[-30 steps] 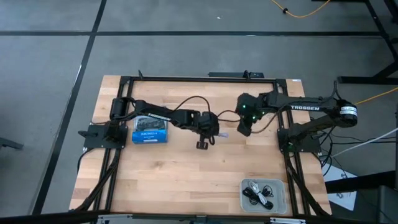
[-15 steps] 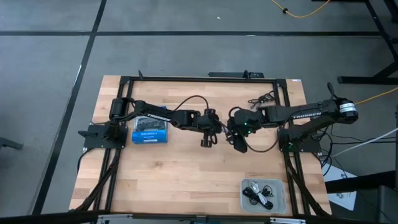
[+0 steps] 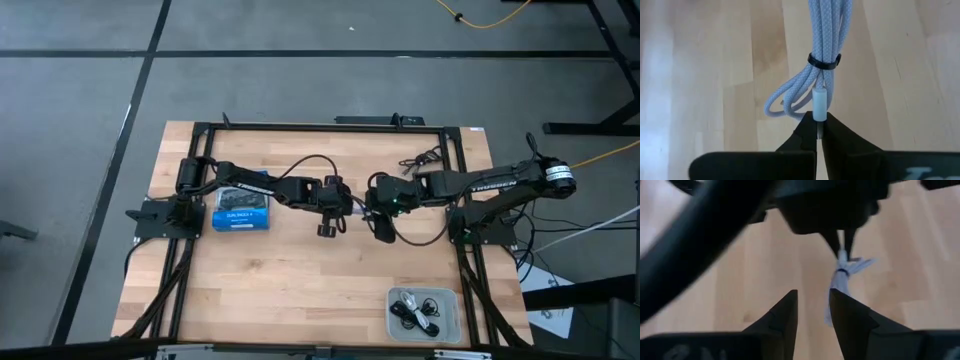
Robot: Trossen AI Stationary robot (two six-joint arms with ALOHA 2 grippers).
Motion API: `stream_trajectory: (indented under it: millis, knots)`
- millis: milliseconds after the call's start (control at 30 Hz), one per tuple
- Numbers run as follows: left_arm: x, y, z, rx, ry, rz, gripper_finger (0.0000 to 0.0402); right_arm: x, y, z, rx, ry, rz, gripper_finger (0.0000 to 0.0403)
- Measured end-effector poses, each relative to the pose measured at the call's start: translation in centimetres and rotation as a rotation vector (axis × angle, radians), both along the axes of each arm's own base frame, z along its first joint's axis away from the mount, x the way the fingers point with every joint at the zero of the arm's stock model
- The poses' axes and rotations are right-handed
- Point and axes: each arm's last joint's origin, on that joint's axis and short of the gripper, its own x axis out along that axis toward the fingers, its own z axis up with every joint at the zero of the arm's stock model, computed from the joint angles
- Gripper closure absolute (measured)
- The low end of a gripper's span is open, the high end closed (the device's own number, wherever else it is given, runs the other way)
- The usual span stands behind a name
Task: Pick and place USB-C Cables
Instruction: Put the purple charge cable into the white bin
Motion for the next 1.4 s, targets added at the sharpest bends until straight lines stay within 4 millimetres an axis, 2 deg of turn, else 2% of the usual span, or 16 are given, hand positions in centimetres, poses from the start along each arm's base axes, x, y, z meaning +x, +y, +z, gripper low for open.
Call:
stream_trajectory:
  millis: [367, 733, 833, 967, 1000, 1200, 1400]
  knots:
    - [0.1, -0.2, 0.0, 0.001, -0.008, -0.001, 0.0401, -0.4, -0.3, -0.3, -0.087, 0.054, -0.072, 0.0287]
    - [0.7, -0.9, 0.6, 0.013, -0.093, -0.020, 0.0401, -0.5, -0.3, -0.3, -0.059, 0.056, -0.109, 0.0288]
    - [0.7, -0.7, 0.6, 0.035, -0.094, -0.005, 0.0400, -0.6, -0.4, -0.4, -0.032, 0.062, -0.199, 0.0307]
    - [0.7, -0.4, 0.7, 0.055, -0.095, -0.012, 0.0383, -0.7, -0.5, -0.5, -0.007, 0.076, -0.258, 0.0382]
    - [0.8, -0.4, 0.7, 0.055, -0.096, -0.012, 0.0377, -0.8, -0.4, -0.5, -0.008, 0.078, -0.259, 0.0388]
    - [0.6, -0.1, 0.6, 0.136, -0.073, 0.045, 0.0359, -0.9, -0.4, -0.6, -0.009, 0.092, -0.262, 0.0395]
    - [-0.9, 0.2, 1.3, 0.238, 0.048, 0.102, 0.0359, -1.2, -0.4, -0.8, -0.025, 0.128, -0.299, 0.0396]
